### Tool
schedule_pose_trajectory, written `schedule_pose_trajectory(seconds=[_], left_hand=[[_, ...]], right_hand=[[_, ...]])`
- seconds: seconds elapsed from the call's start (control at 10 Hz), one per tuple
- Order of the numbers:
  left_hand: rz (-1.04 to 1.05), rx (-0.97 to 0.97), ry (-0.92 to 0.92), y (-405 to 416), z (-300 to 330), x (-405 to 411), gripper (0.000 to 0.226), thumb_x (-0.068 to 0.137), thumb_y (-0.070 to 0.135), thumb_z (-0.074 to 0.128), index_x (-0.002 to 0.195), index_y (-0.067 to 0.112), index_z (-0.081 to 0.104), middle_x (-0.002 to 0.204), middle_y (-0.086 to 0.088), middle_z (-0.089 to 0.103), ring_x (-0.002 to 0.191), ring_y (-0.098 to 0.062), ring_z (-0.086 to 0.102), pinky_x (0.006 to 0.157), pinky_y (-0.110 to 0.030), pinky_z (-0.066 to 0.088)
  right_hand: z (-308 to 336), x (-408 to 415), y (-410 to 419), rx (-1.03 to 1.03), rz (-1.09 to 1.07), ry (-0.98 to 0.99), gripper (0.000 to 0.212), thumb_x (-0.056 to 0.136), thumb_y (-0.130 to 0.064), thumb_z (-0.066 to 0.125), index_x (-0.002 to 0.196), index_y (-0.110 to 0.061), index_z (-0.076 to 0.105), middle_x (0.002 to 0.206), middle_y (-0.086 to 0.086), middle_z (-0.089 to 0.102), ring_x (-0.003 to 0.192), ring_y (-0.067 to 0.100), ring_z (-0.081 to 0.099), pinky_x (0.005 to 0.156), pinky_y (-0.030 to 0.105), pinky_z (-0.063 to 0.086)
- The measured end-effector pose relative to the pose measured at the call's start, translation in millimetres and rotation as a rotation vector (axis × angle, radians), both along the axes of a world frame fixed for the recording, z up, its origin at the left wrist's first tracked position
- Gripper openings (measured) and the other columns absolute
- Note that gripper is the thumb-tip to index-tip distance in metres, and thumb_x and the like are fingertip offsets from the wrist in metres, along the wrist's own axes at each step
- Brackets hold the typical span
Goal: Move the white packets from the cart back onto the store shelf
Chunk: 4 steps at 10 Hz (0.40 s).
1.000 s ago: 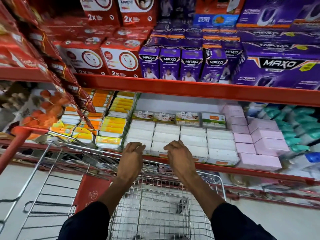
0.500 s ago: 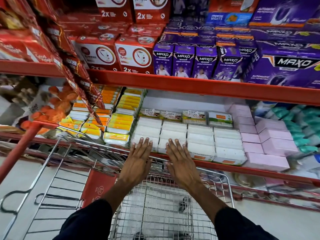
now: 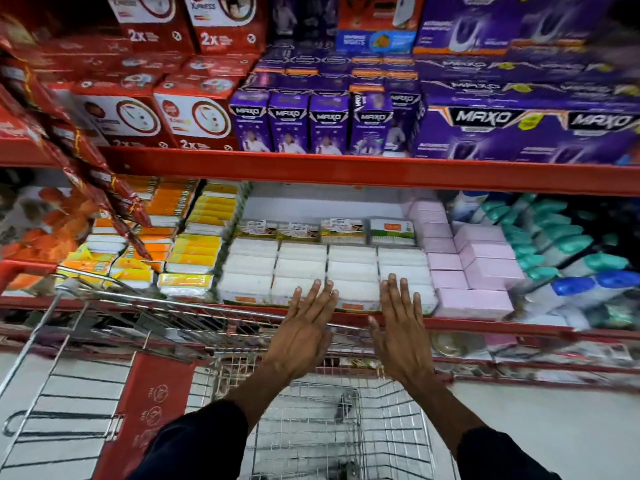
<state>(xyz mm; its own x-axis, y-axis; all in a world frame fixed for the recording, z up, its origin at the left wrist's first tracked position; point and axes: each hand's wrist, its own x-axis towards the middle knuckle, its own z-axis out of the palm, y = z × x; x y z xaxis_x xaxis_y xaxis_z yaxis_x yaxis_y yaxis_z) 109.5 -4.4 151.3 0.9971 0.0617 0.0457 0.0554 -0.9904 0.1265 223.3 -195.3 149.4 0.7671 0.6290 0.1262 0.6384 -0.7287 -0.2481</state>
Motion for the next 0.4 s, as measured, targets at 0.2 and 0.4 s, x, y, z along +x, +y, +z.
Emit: schedule_pose_trajectory(seconds=[0.2, 0.4], left_hand=[[0.015, 0.043, 0.061, -22, -6, 16, 0.064, 0.103, 0.043, 0.023, 0.156, 0.014, 0.001, 0.166, -0.006, -0.005, 0.151, -0.019, -0.016, 0.121, -0.046, -0.005], [0.021, 0.054, -0.027, -28, 28, 13, 0.067, 0.103, 0.045, 0.028, 0.156, 0.012, 0.003, 0.166, -0.007, -0.001, 0.151, -0.021, -0.016, 0.121, -0.049, 0.001]], right_hand=[[-9, 12, -17, -0.069, 0.000, 0.017, 0.068, 0.101, -0.041, 0.031, 0.154, -0.010, 0.002, 0.164, 0.009, -0.003, 0.149, 0.019, -0.011, 0.121, 0.045, 0.005], [23, 4, -13, 0.049, 0.037, -0.031, 0.070, 0.099, -0.041, 0.036, 0.154, -0.010, 0.005, 0.164, 0.009, -0.001, 0.150, 0.021, -0.006, 0.121, 0.043, 0.003]])
